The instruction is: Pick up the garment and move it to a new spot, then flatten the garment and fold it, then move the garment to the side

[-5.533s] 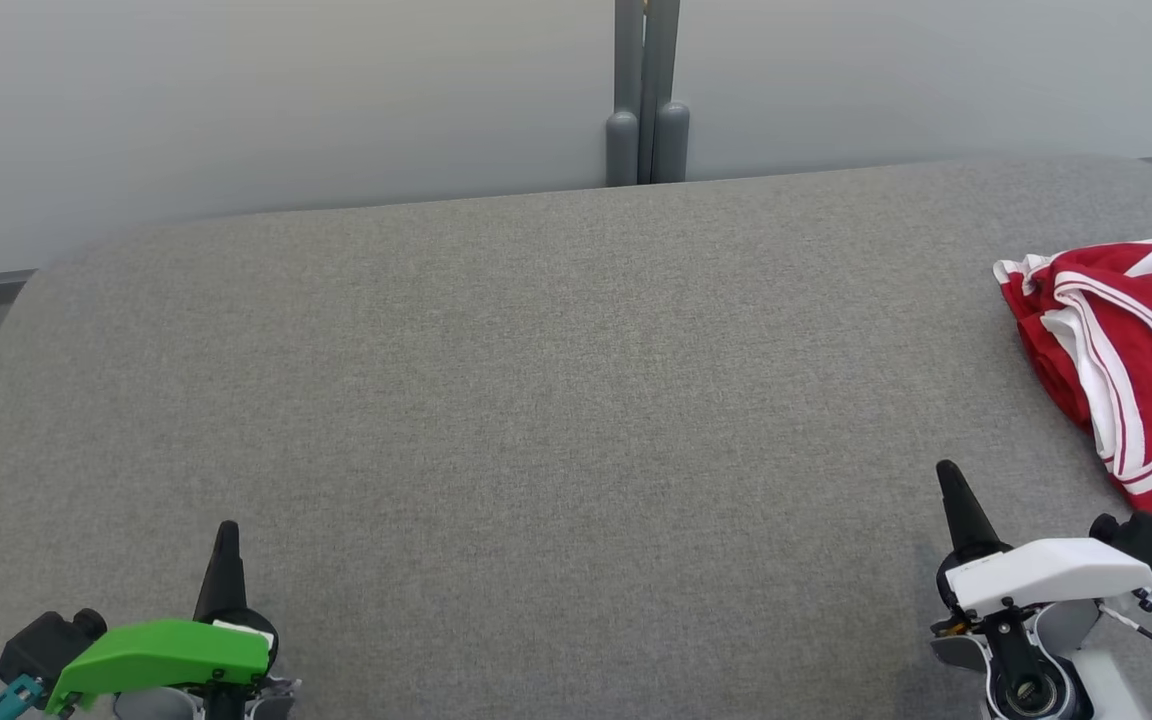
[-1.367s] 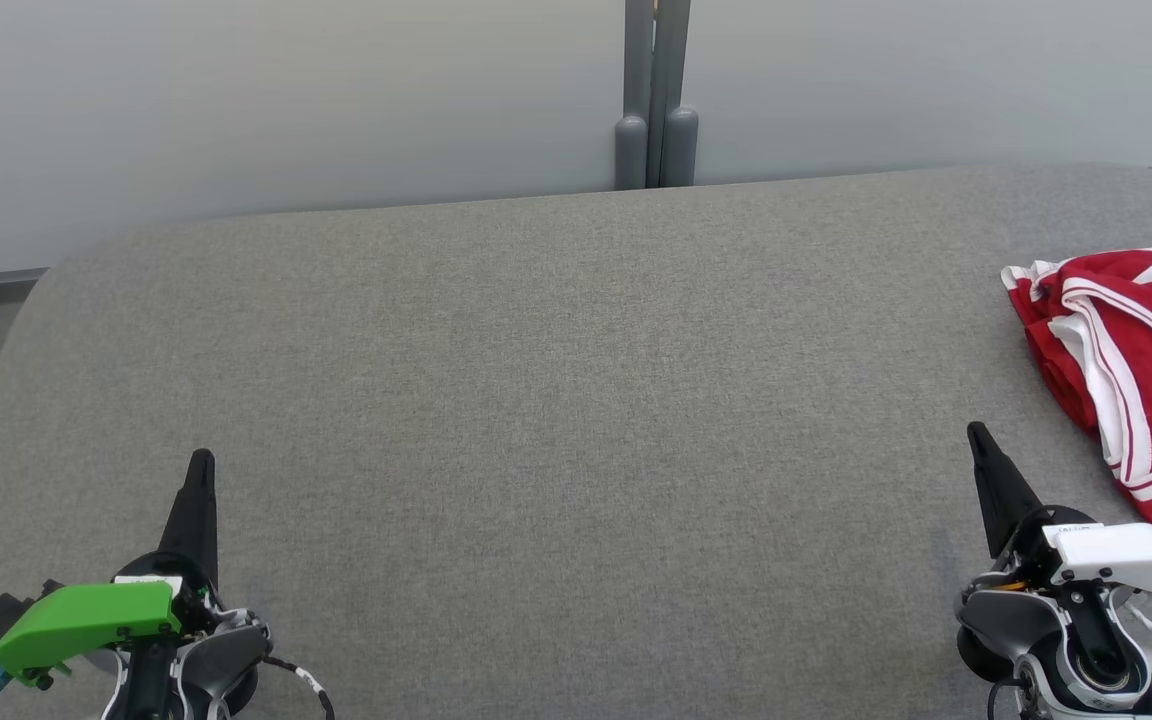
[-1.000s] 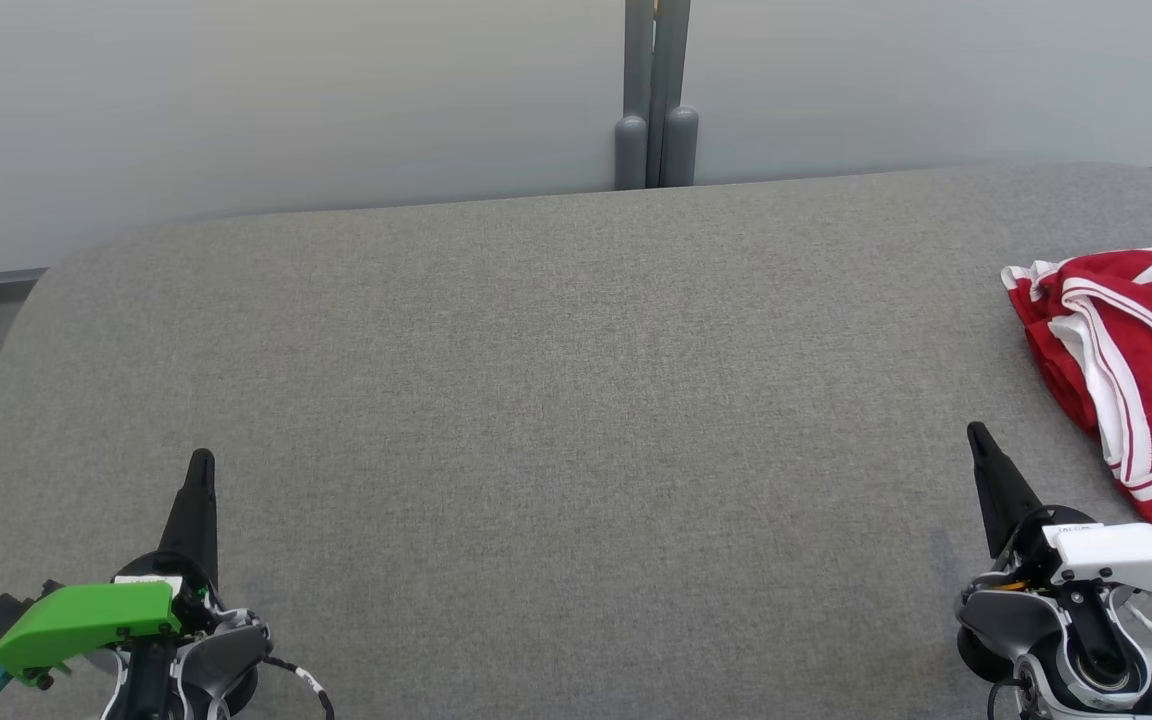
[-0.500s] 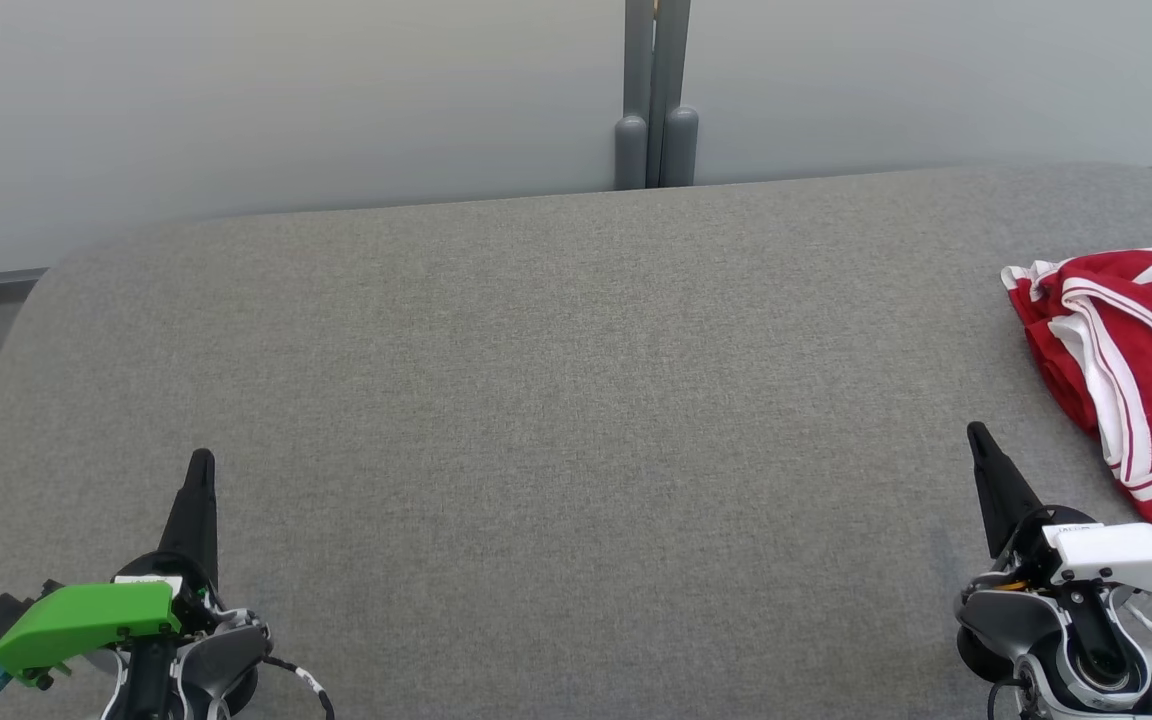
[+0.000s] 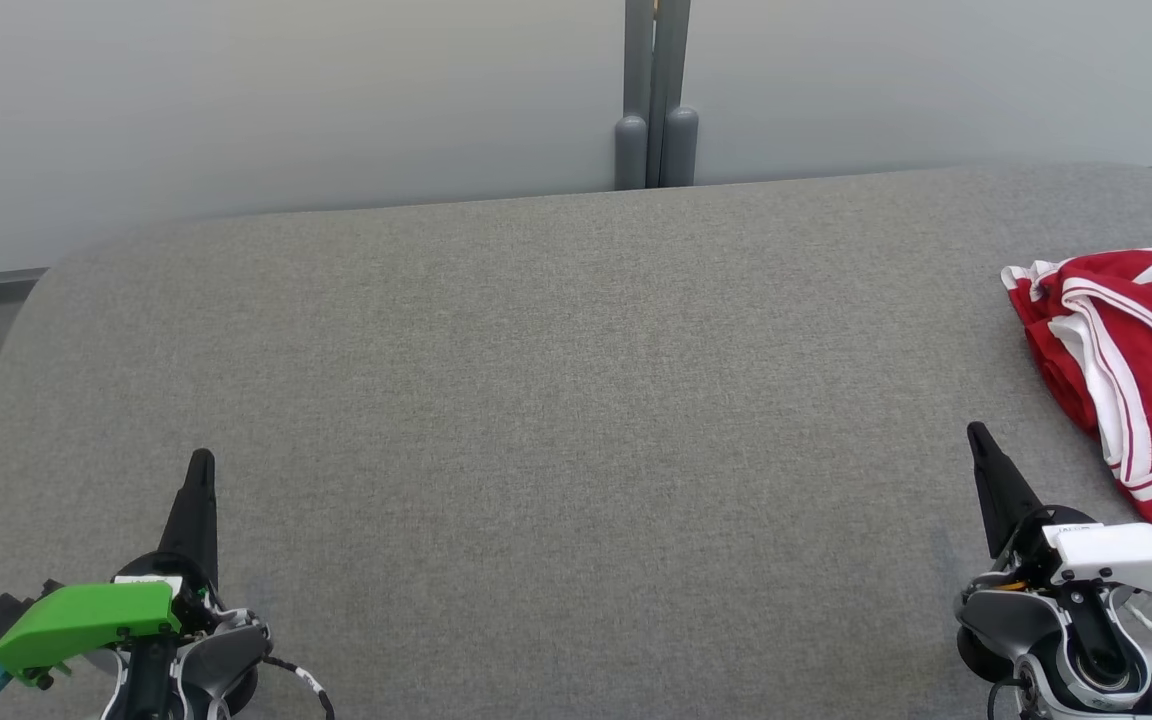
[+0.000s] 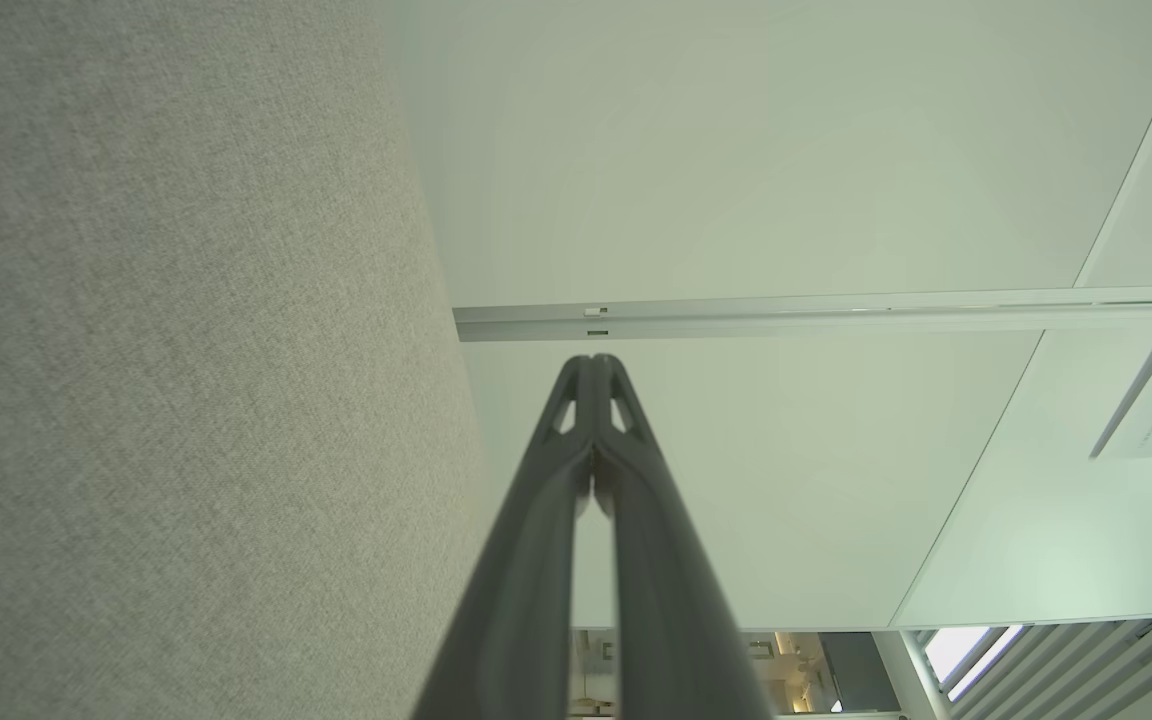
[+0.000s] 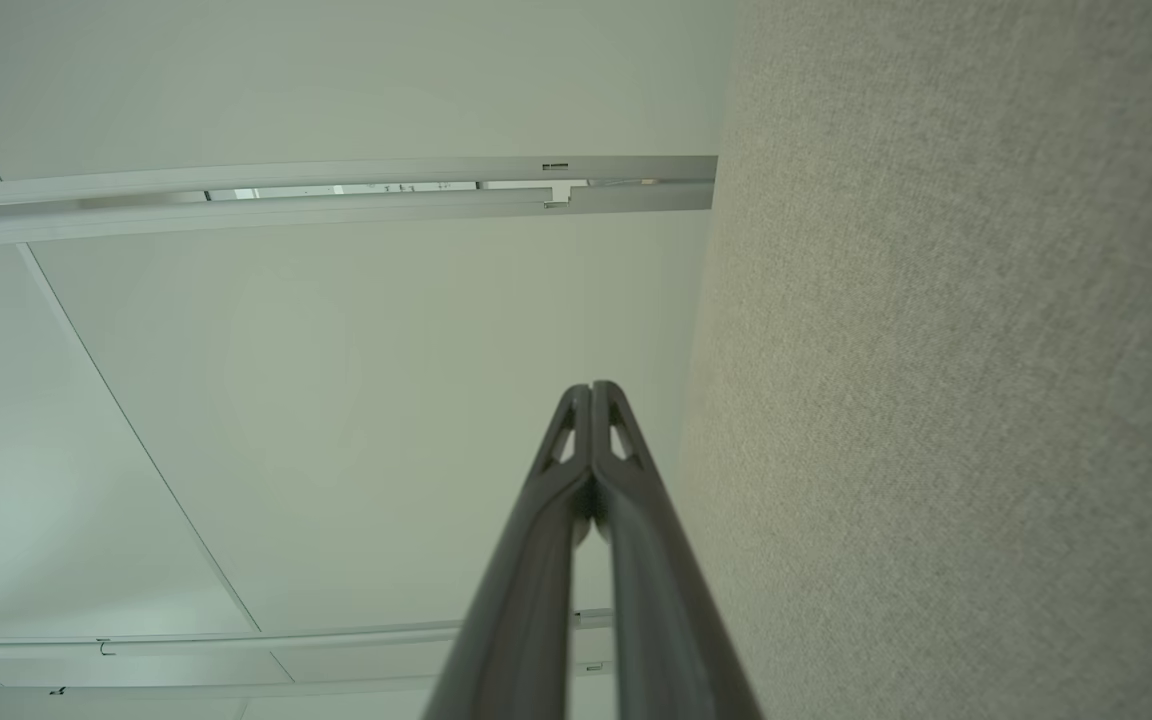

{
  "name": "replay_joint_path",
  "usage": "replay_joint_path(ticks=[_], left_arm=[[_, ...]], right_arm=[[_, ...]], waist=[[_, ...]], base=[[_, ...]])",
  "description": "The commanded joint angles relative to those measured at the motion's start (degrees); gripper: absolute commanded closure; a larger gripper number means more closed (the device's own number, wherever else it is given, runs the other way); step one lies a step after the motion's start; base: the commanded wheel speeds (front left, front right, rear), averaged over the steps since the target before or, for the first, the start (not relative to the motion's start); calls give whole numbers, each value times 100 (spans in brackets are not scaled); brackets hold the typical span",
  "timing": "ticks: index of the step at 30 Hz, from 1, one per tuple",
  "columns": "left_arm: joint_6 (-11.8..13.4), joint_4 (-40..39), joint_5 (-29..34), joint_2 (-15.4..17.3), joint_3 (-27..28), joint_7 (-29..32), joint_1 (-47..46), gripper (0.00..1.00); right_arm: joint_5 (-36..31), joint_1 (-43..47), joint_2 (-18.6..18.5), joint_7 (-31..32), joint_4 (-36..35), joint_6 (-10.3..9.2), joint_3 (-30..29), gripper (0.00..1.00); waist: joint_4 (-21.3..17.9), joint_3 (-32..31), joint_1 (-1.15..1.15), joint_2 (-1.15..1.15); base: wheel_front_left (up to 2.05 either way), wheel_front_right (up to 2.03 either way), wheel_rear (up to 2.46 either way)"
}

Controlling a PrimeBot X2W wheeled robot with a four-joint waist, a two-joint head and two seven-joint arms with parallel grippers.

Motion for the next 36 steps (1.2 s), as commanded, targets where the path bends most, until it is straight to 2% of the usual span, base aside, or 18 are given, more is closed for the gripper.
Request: replay_joint_path(ticks=[1, 36], left_arm=[[-29, -11, -2, 36, 10, 16, -59, 100], [-29, -11, -2, 36, 9, 15, -59, 100]], right_arm=[[23, -41, -28, 37, -25, 2, -10, 100], [24, -41, -28, 37, -25, 2, -10, 100]], waist=[[0, 0, 0, 0], [0, 0, 0, 0]], base=[[0, 0, 0], [0, 0, 0]])
